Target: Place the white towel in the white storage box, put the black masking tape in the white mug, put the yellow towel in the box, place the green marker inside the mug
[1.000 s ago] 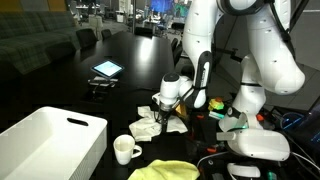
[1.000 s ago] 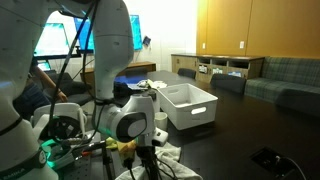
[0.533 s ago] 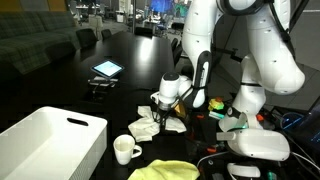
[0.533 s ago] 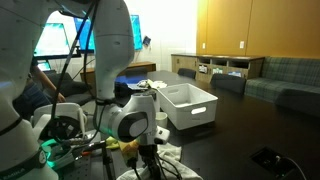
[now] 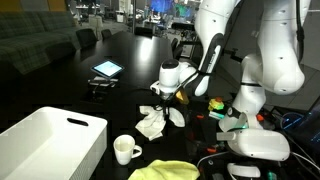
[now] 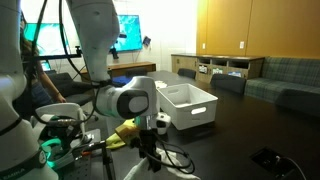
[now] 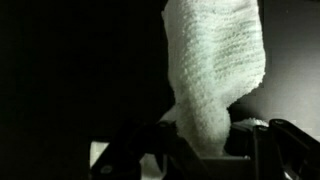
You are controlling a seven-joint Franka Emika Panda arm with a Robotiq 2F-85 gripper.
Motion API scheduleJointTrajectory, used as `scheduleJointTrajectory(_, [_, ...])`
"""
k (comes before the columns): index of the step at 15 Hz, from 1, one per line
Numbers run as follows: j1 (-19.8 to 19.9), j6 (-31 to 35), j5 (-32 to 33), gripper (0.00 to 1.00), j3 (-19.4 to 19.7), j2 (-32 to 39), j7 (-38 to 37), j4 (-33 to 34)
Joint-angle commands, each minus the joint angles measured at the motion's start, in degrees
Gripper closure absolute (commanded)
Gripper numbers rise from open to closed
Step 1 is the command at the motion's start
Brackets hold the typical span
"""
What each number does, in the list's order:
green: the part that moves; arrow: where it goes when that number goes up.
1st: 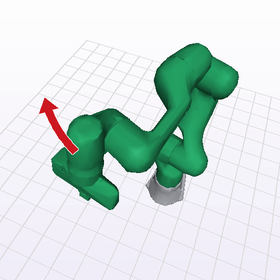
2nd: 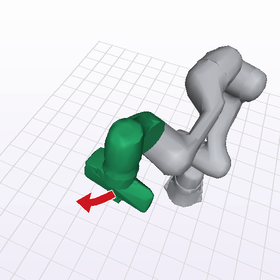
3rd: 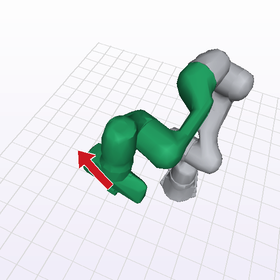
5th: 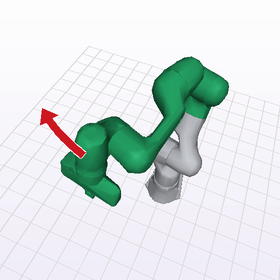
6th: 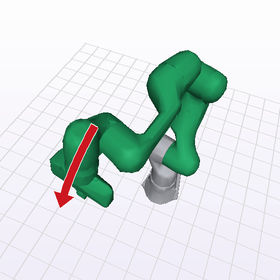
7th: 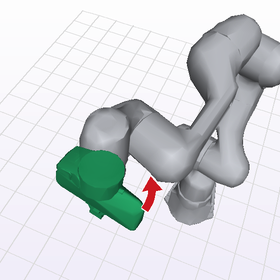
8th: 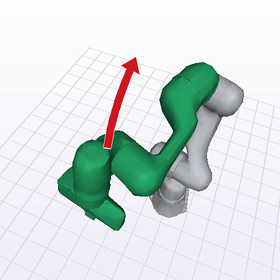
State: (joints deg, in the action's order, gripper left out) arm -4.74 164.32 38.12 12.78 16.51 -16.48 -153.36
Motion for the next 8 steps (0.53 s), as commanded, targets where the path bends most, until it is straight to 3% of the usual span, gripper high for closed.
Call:
scheduleJointTrajectory(1, [-1.2,-15.9,-2.0,0.97,-1.6,-14.3,7.1,-3.2])
scheduleJointTrajectory(2, [-3.3,-20.7,-2.3,0.95,-0.9,-16.7,7.5,-2.6])
scheduleJointTrajectory(3, [-0.9,-25.4,-2.0,0.96,-4.4,-19.5,8.0,-1.9])
scheduleJointTrajectory(8, [-1.2,-47.8,-7.2,0.96,-12.8,-31.8,10.6,3.4])
